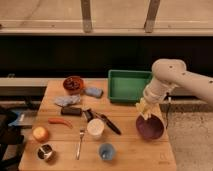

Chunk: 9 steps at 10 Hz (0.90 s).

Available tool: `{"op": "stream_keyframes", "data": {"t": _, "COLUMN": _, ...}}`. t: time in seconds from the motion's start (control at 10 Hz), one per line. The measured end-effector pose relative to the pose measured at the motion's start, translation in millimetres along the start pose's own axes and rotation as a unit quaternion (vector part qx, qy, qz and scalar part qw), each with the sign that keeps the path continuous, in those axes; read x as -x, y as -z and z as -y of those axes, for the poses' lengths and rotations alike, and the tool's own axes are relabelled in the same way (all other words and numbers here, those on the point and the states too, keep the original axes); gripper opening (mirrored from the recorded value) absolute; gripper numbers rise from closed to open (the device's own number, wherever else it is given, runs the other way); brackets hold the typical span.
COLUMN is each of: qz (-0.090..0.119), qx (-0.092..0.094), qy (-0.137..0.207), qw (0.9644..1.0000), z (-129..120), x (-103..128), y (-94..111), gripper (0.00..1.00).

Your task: Place banana in plastic cup

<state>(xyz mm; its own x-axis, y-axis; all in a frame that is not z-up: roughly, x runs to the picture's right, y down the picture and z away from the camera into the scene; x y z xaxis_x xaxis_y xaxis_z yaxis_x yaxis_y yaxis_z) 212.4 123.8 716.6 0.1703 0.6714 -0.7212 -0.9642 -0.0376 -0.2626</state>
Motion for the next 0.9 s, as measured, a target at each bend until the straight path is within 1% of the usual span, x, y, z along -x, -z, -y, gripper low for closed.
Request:
{"op": "stream_keyframes", "data": {"t": 0.1, "qz": -0.027, "qx": 0.005, "qy": -0.005, "qw": 0.9996, "z": -4.7, "x": -12.9, "y": -4.0, "gripper": 0.00}}
{"op": "stream_keyframes", "data": {"t": 0.2, "qz": -0.041, "qx": 0.008, "qy": -0.006, "qw": 0.9991, "z": -7.8, "x": -18.6, "y": -5.4, "gripper": 0.00}}
{"op": "stream_keyframes", "data": {"t": 0.9, "qz": -0.042, "qx": 0.008, "qy": -0.008, "qw": 0.9991, "z": -6.7, "x": -18.9, "y": -7.1, "gripper": 0.00}}
